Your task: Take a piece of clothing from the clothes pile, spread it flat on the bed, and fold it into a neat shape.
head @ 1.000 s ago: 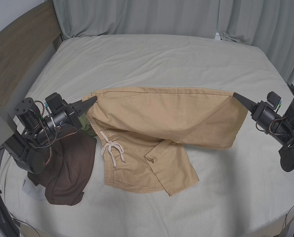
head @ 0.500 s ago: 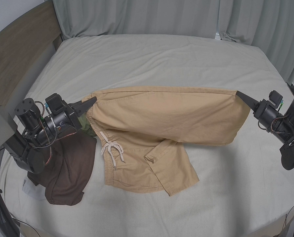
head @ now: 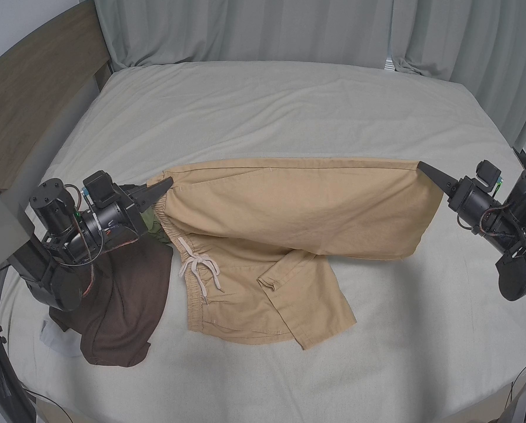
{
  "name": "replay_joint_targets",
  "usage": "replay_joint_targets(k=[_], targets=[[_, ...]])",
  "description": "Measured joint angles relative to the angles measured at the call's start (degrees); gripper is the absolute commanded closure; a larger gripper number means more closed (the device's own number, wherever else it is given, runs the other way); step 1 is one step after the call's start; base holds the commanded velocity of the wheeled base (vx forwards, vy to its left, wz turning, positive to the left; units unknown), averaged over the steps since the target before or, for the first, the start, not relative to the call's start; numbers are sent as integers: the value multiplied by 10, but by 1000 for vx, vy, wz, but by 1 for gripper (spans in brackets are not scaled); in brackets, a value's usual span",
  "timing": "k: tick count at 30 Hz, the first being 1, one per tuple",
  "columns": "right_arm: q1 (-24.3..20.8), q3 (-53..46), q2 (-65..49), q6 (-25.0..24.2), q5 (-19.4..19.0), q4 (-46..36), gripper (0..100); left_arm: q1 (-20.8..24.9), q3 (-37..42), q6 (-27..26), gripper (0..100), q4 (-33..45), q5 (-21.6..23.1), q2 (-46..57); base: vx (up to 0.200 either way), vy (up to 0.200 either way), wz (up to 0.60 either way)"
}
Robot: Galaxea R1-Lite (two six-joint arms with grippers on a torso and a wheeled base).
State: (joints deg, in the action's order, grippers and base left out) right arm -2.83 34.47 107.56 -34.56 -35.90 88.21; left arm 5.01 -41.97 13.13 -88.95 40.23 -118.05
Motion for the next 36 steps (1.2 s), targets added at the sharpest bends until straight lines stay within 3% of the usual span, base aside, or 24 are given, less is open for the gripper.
replay_joint_targets(k=[9,20,36], targets=[[2,69,47,2,1,-1,100,-6,-19,19,100,0,-13,-33,0,0,0],[4,158,125,-1,3,-1,100,-5,-104,57,100,0,-47,-80,0,0,0],[5,285,226,-4,3,-5,100,-6,-174,92,100,0,-53,-145,0,0,0]])
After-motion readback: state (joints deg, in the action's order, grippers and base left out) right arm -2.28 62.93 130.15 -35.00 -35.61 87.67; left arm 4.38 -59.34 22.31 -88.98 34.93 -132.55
